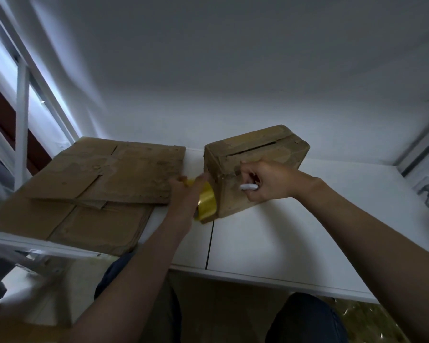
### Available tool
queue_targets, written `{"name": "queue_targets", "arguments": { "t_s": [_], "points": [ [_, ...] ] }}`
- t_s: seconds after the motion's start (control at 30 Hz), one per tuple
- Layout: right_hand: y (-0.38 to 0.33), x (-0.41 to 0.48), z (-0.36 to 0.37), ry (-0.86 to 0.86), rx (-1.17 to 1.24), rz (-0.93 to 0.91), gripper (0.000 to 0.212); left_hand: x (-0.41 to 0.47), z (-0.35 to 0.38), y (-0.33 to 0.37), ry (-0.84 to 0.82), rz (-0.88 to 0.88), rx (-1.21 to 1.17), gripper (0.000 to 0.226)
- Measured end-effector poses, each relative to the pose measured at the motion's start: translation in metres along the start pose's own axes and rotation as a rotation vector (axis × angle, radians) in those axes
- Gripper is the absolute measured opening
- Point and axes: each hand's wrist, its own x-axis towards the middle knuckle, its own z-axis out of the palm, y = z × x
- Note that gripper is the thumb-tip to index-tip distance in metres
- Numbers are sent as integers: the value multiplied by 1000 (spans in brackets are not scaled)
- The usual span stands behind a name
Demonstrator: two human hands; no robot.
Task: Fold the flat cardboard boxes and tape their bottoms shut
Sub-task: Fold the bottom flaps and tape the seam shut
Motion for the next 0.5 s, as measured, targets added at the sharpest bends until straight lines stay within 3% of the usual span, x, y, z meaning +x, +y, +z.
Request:
{"name": "queue_targets", "arguments": {
  "t_s": [0.17, 0.27, 0.33, 0.4, 0.5],
  "points": [
    [0, -5, 3, 71, 58, -48, 17, 15, 28, 42, 12, 114, 242, 103],
    [9, -21, 15, 392, 60, -95, 9, 27, 36, 40, -10, 114, 271, 103],
    [21, -38, 33, 601, 62, -22, 10, 34, 36, 37, -12, 100, 247, 104],
    [39, -53, 59, 589, 94, 93, 17, 39, 36, 36, -15, 107, 242, 106],
    [67, -63, 100, 358, 86, 236, 21, 42, 36, 37, -20, 117, 249, 107]
  ]
}}
